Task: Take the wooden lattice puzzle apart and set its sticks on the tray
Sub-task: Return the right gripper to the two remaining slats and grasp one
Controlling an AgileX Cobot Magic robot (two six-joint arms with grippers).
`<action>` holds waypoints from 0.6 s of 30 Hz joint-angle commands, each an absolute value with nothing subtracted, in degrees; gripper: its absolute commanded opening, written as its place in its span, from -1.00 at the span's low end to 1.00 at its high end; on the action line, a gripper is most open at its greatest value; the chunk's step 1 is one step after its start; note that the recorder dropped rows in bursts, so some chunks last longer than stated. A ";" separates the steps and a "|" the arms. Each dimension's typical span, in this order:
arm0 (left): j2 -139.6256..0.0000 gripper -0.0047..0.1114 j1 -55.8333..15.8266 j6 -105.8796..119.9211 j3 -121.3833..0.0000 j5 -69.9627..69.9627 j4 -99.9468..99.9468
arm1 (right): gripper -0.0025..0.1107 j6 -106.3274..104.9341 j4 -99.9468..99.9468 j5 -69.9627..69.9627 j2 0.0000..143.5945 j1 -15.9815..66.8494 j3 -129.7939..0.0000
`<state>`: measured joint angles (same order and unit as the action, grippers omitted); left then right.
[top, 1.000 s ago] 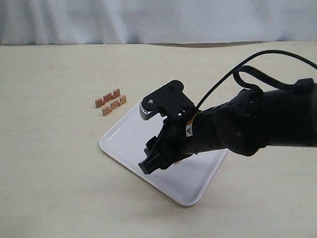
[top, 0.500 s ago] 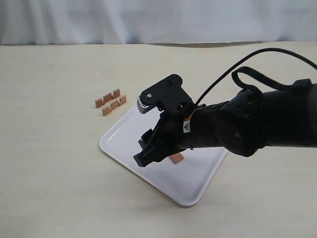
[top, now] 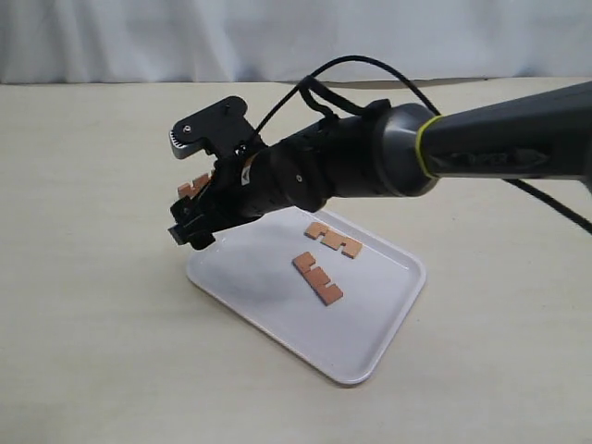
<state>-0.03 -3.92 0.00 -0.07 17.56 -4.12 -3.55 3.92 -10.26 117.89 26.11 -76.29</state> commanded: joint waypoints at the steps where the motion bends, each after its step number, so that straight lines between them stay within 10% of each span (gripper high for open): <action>1: 0.00 -0.92 -3.75 0.00 0.00 16.40 -3.87 | 0.95 -4.26 3.42 -10.45 121.07 26.06 -80.73; 18: 0.00 -0.92 -3.75 0.00 0.00 16.40 -3.99 | 0.99 -3.90 3.42 -3.19 131.84 22.13 -87.37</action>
